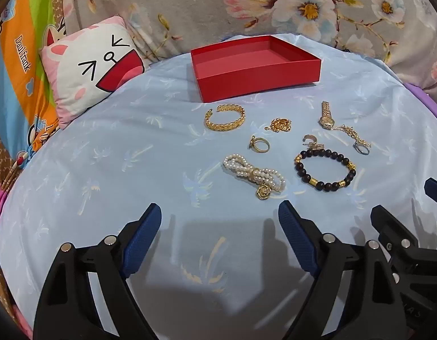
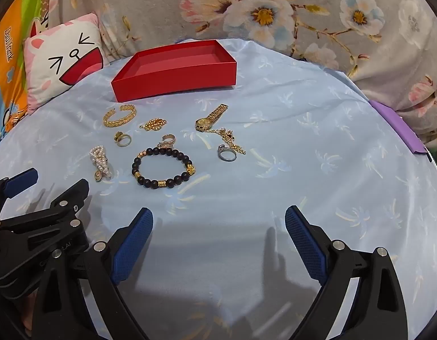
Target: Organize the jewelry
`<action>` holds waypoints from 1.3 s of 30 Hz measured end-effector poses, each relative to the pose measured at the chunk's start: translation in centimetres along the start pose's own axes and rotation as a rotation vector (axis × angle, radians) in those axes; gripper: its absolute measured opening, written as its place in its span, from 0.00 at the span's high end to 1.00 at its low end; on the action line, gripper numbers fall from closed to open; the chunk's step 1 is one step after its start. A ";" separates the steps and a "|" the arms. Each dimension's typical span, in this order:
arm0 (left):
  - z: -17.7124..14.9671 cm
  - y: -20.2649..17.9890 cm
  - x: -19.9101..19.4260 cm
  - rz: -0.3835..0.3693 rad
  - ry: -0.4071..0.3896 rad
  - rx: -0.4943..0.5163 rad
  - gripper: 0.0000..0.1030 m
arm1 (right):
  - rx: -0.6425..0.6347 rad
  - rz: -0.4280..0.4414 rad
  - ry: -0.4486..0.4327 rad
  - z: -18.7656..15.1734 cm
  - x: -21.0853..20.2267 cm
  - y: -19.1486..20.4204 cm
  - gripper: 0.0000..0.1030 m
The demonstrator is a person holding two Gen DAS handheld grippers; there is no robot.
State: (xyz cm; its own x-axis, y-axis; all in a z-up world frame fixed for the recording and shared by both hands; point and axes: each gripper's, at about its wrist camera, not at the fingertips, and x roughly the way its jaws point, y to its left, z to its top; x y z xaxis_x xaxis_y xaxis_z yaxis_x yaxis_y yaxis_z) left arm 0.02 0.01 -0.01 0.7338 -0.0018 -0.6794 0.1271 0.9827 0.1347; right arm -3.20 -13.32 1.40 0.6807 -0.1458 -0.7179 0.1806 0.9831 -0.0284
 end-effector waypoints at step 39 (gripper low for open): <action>0.0 0.0 0.4 -0.008 0.028 0.003 0.20 | -0.002 0.001 0.012 -0.4 0.3 0.0 0.10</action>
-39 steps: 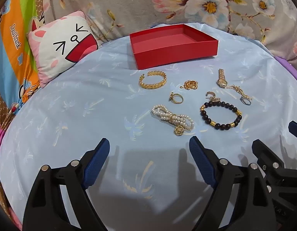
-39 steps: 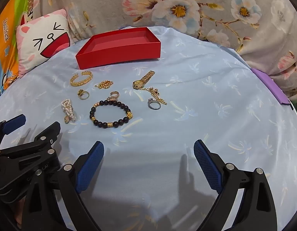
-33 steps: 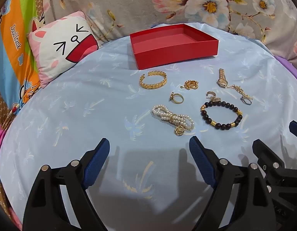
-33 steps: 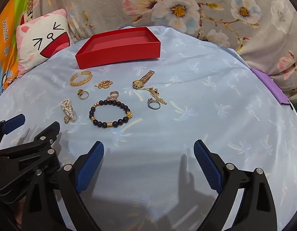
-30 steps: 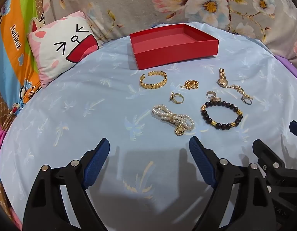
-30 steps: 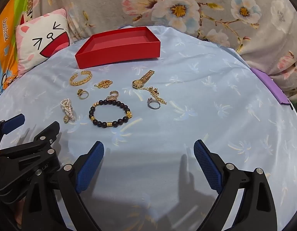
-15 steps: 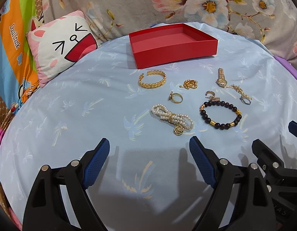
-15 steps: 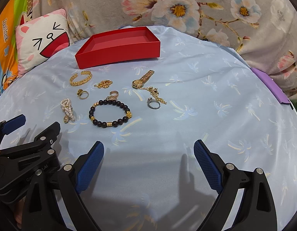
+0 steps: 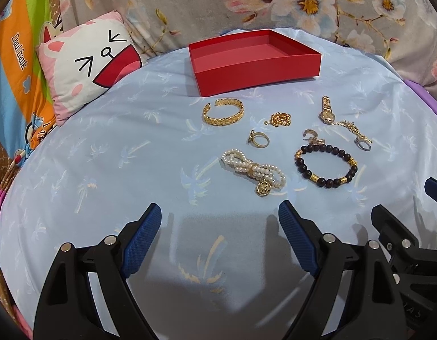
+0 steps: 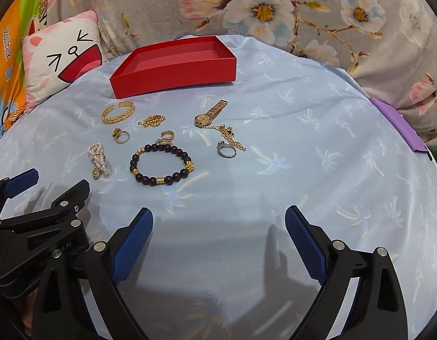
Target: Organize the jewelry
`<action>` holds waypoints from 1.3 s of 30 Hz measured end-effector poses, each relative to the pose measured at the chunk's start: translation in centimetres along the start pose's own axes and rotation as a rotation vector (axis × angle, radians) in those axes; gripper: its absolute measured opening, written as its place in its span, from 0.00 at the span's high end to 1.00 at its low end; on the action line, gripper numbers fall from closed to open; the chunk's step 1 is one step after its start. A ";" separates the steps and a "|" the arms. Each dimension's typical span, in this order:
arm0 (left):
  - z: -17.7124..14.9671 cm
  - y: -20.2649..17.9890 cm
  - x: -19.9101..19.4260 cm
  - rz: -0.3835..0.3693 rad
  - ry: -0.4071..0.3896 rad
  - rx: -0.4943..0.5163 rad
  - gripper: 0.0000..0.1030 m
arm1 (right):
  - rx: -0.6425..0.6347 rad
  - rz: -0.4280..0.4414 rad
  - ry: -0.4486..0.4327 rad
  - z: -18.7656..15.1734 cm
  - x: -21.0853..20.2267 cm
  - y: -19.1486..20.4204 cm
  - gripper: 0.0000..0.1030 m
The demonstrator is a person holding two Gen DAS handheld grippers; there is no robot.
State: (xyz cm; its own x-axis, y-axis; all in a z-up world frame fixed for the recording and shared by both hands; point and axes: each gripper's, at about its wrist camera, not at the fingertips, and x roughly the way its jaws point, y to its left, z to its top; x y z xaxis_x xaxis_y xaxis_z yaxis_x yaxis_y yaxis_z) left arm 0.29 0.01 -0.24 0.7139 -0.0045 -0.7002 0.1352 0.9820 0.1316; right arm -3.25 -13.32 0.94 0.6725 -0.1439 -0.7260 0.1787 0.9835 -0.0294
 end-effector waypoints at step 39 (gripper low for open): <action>0.2 0.3 0.0 0.002 -0.003 0.001 0.20 | -0.006 -0.003 0.003 0.0 -0.2 0.0 0.10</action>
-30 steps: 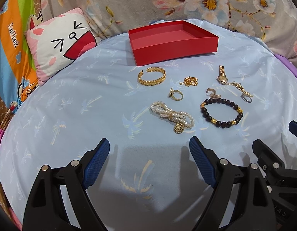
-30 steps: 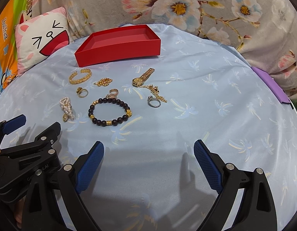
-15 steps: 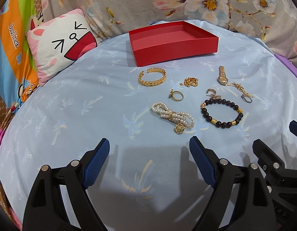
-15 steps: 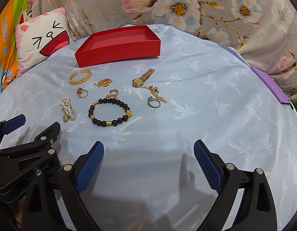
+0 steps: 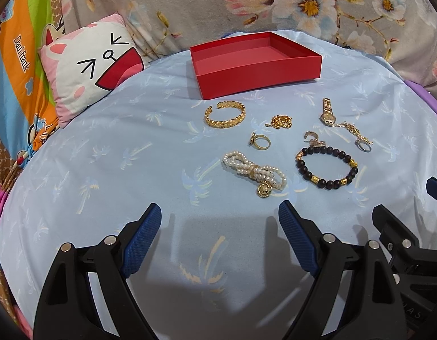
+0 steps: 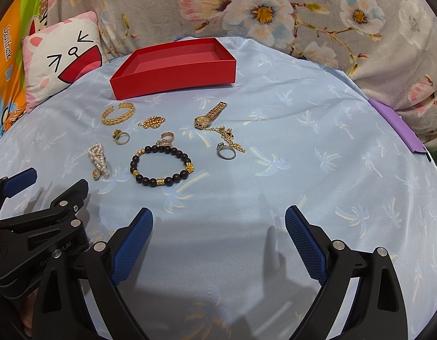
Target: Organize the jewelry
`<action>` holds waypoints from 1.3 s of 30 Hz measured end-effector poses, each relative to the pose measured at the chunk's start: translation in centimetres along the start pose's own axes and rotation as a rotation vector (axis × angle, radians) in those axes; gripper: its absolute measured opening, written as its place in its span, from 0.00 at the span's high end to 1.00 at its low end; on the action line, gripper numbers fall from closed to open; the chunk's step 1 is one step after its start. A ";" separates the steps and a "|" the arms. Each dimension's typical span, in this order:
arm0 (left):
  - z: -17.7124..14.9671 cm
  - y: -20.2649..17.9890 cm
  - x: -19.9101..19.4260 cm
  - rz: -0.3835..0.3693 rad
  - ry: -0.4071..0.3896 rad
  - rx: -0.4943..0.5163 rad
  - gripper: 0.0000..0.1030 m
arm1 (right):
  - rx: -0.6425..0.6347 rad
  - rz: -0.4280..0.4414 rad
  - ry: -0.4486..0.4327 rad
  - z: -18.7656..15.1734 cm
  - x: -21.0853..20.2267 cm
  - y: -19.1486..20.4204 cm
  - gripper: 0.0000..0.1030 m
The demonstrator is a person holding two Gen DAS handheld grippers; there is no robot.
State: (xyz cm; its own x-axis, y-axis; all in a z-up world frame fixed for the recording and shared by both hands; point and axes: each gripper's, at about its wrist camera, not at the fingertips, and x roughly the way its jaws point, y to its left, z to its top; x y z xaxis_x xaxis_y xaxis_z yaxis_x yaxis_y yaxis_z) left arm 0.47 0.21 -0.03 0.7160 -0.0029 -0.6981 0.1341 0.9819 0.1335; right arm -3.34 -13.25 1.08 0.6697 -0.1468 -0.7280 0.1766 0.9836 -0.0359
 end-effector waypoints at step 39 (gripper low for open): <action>0.7 3.3 0.5 -0.100 0.010 -0.104 0.18 | 0.025 0.017 -0.004 0.2 -0.3 -0.7 0.10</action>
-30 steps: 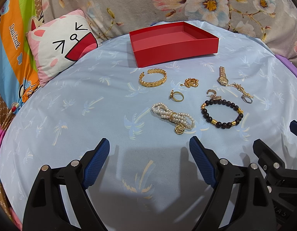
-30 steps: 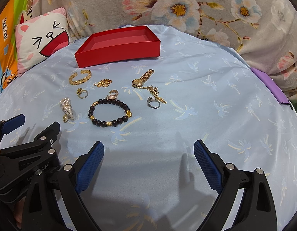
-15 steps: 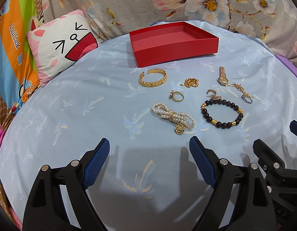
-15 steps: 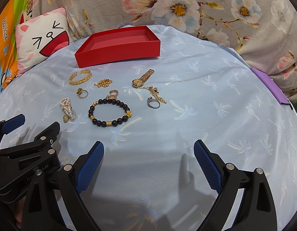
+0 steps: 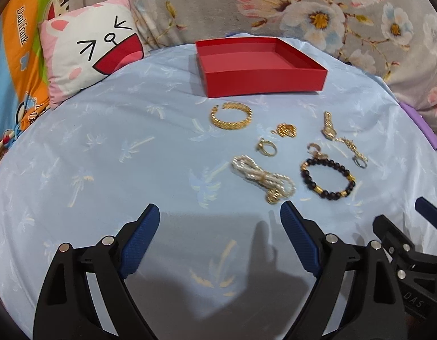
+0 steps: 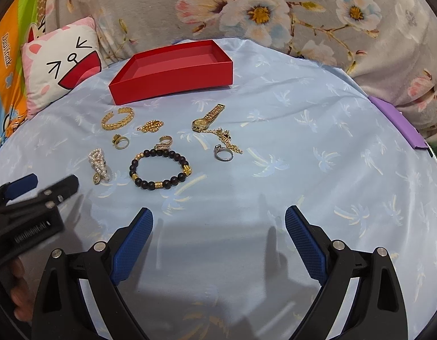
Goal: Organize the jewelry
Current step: 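Move the left tool to the gold twisted bangle and close on it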
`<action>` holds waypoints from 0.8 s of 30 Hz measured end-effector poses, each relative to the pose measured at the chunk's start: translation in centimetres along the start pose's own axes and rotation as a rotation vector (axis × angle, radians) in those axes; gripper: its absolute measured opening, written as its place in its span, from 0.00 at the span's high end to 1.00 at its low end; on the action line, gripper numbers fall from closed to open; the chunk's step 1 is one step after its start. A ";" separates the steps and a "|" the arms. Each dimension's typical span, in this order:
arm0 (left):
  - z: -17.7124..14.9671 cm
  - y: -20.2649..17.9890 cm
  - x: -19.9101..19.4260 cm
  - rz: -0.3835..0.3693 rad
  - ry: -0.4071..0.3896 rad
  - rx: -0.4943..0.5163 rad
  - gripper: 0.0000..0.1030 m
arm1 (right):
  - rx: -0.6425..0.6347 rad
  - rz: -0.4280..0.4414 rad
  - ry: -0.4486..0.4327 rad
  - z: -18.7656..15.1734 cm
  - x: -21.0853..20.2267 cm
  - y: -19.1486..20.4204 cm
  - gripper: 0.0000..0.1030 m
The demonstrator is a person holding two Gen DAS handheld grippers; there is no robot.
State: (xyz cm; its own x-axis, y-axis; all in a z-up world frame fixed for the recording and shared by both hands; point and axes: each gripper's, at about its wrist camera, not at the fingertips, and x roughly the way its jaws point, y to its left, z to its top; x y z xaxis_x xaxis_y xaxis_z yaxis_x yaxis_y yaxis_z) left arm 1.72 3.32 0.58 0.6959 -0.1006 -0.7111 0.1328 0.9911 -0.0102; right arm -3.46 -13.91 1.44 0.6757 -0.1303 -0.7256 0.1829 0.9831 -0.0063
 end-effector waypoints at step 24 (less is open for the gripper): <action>9.2 -1.4 11.6 -0.051 0.091 0.065 0.23 | 0.028 0.055 0.079 -0.1 1.7 -0.4 0.10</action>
State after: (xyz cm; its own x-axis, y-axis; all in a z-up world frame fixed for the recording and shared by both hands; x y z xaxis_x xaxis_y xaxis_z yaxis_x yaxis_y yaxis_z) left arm 16.11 -0.04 -1.25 0.6206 -0.1394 -0.7716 0.2140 0.9768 -0.0044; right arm -2.50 -14.50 0.17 0.6268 -0.0646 -0.7765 0.1677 0.9844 0.0535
